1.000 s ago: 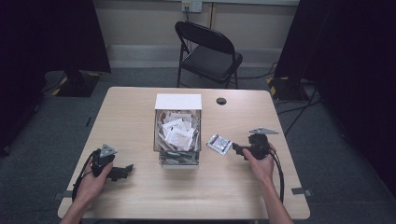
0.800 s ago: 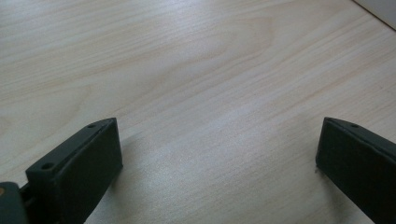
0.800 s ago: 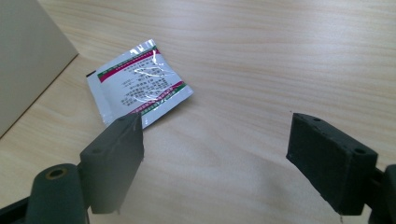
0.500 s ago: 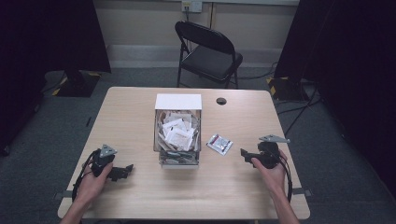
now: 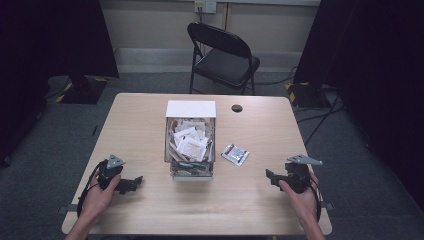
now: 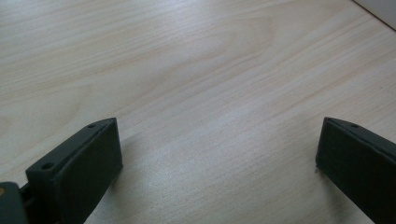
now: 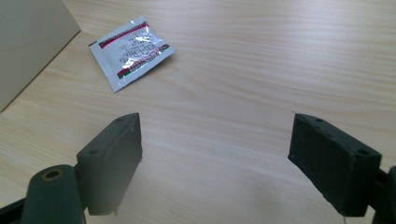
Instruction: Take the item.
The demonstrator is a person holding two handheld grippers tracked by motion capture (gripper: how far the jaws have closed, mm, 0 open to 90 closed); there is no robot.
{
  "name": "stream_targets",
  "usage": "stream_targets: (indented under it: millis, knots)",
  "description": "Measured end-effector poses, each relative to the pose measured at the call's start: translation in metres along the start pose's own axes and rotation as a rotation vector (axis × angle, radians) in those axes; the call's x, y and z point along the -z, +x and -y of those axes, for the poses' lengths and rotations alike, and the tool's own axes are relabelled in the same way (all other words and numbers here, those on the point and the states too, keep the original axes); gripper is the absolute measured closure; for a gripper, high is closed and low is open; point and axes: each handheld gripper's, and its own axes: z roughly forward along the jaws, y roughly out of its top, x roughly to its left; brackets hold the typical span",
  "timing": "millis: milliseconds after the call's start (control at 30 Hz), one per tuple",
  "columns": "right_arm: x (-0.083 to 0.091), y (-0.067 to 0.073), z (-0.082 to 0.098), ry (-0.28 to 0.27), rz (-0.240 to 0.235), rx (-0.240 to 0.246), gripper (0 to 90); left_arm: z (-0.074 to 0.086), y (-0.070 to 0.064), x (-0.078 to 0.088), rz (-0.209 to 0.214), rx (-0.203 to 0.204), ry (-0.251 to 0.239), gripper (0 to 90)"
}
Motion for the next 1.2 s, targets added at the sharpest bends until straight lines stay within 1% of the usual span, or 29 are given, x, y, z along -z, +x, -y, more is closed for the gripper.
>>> stream_targets:
  millis: [133, 167, 367, 433, 500, 533, 567, 633, 667, 700, 800, 833, 900, 1033, 1200]
  knots:
    - [0.004, -0.002, 0.006, 0.008, 0.016, 0.001, 16.6, 0.000, 0.000, 0.000, 0.000, -0.001, 0.000, 0.0]
    - [0.006, -0.003, 0.009, 0.018, 0.028, -0.003, 16.5, 0.000, 0.000, 0.000, 0.000, -0.001, 0.000, 0.0]
    - [0.011, -0.006, 0.024, 0.057, 0.059, 0.001, 16.5, 0.000, 0.000, 0.000, 0.000, 0.000, 0.000, 0.0]
    - [0.010, -0.008, 0.028, 0.065, 0.063, -0.012, 16.7, 0.000, 0.000, 0.000, 0.000, 0.000, 0.000, 0.0]
    - [0.008, -0.008, 0.031, 0.079, 0.061, -0.006, 16.9, 0.000, 0.000, 0.000, 0.000, 0.000, 0.000, 0.0]
    - [0.007, -0.008, 0.033, 0.090, 0.073, 0.006, 16.6, 0.000, 0.000, 0.000, 0.000, 0.000, 0.000, 0.0]
    - [0.007, -0.008, 0.035, 0.093, 0.084, 0.006, 16.7, 0.000, 0.000, 0.000, 0.002, 0.003, 0.000, 0.0]
    - [0.005, -0.008, 0.037, 0.101, 0.091, -0.001, 16.7, 0.000, 0.000, 0.000, 0.001, 0.003, 0.000, 0.0]
    - [0.004, -0.009, 0.039, 0.108, 0.104, 0.003, 16.5, 0.000, 0.000, 0.000, 0.001, 0.003, 0.000, 0.0]
    - [0.003, -0.009, 0.040, 0.124, 0.109, -0.004, 15.6, 0.000, 0.000, 0.000, 0.001, 0.003, 0.000, 0.0]
    - [0.002, -0.008, 0.042, 0.119, 0.122, 0.008, 14.7, 0.000, 0.000, 0.000, 0.001, 0.003, 0.000, 0.0]
    - [0.001, -0.007, 0.043, 0.110, 0.129, 0.006, 13.1, 0.000, 0.000, 0.000, 0.001, -0.001, 0.003, 0.0]
    - [0.000, -0.007, 0.045, 0.088, 0.125, 0.002, 12.1, 0.000, 0.000, 0.001, 0.002, -0.003, 0.005, 0.0]
    - [0.000, -0.006, 0.050, 0.045, 0.130, 0.003, 11.7, 0.001, 0.000, 0.001, 0.002, -0.004, 0.004, 0.0]
    - [0.000, -0.006, 0.050, 0.044, 0.131, 0.003, 11.7, 0.001, 0.000, 0.001, 0.002, -0.005, 0.005, 0.0]
